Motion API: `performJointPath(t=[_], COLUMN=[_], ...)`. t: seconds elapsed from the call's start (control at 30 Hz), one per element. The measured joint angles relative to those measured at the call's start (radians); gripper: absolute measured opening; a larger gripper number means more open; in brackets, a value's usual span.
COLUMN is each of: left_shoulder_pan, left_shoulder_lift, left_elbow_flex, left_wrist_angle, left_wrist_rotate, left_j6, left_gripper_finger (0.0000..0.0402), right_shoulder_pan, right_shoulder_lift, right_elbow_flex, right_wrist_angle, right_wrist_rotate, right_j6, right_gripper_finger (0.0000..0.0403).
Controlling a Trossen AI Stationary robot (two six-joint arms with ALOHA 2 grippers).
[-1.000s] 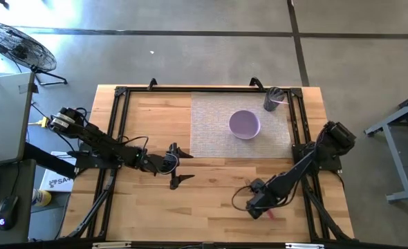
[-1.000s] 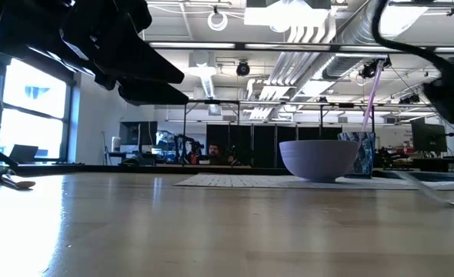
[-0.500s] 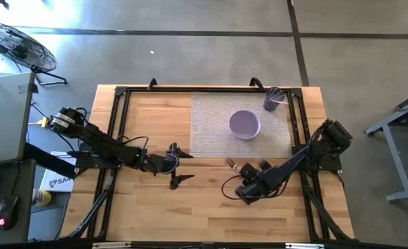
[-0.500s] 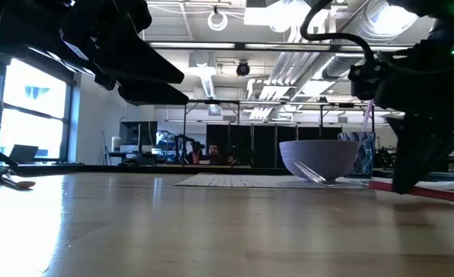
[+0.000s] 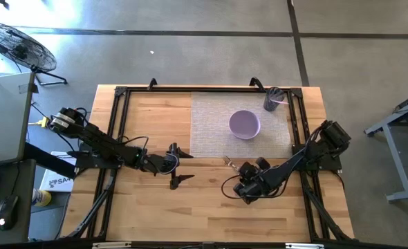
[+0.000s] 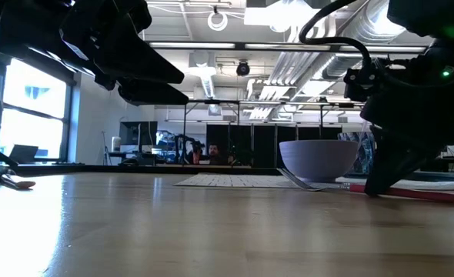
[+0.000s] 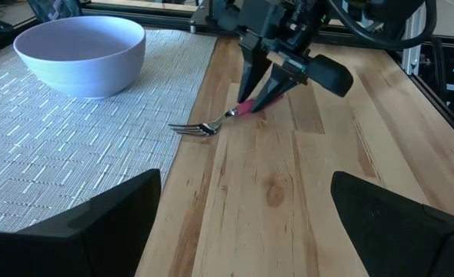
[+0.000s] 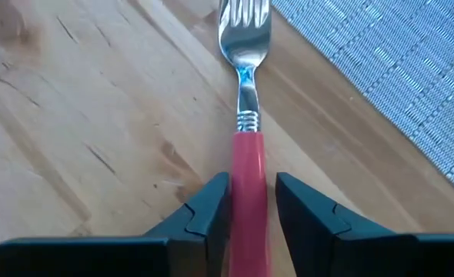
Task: Pick & Place Utensil
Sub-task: Put the pink fork into the purple bowl
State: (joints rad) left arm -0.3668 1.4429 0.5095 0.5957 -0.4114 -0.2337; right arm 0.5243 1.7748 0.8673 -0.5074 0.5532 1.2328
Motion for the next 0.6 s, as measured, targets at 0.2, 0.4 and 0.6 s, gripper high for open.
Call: performJointPath(t=[0.2, 0.4, 0.6], left_shoulder_pan=[0.000, 0.000, 0.000], left_shoulder_lift=[0.000, 0.000, 0.000], left_elbow_flex=[0.000, 0.000, 0.000], left_wrist_angle=[0.000, 0.000, 0.000], left_wrist_rotate=[0.000, 0.000, 0.000], left_j6=[0.000, 0.000, 0.000], left_gripper_finger=[0.0376, 0.0376, 0.0376], right_shoulder_pan=[-0.002, 0.000, 0.002], right_shoulder_lift=[0.006, 0.065, 0.107], right_elbow_flex=[-0.001, 0.000, 0.004], right_wrist_angle=[0.016, 0.070, 0.079], right_wrist_rotate=[0.076, 0.143, 0.171], right_j6=[0.017, 0.015, 0.016], right_gripper_finger=[0.0117, 0.0118, 0.0115])
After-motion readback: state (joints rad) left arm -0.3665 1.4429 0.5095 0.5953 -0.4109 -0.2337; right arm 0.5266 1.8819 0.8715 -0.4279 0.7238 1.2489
